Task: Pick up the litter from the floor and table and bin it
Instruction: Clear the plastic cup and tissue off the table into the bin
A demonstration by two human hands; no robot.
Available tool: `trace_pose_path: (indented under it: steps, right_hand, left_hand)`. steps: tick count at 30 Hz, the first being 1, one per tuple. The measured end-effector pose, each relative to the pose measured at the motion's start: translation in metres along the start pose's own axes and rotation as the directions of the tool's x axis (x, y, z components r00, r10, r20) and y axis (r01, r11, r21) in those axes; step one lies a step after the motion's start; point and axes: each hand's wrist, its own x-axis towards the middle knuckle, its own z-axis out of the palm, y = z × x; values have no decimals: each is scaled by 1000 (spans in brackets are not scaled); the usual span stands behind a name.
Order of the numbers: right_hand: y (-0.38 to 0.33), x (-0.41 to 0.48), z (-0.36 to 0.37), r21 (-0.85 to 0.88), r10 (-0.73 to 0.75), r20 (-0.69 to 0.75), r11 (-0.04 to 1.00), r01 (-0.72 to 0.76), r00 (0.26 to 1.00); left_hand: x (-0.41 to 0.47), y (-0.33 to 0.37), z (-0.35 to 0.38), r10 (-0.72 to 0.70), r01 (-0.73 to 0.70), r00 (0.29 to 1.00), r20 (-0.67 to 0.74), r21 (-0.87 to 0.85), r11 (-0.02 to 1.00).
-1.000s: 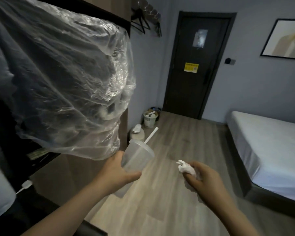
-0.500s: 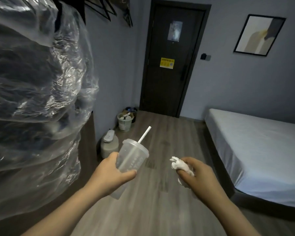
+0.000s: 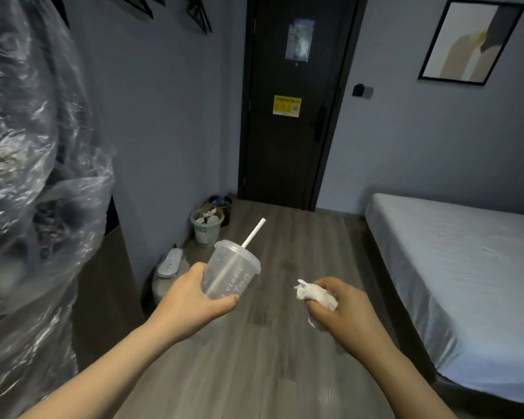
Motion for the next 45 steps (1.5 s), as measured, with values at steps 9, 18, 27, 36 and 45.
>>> trace_pose_path:
  steps: [9,18,27,36,45]
  right_hand:
    - [49,186,-14,-44,-10,76,999,14,997]
    - [69,347,43,2,-45,173,999,45,984]
    - [41,524,109,-43,-12,218,999,22,976]
    - [43,668,172,-84,11,265,996,12,964]
    - [57,868,221,-144,-106,321,977,159,941]
  left_hand:
    - [154,26,44,-89,88,994,-59,-7,996]
    - [302,-28,54,-193,197,978,-77,48,979]
    - [484,-89,20,-227,230,972,-64,54,972]
    - [629,-133,14,-288,286,958,14,83,955]
    - [804,-168,12,-377,376,926,-17,128,918]
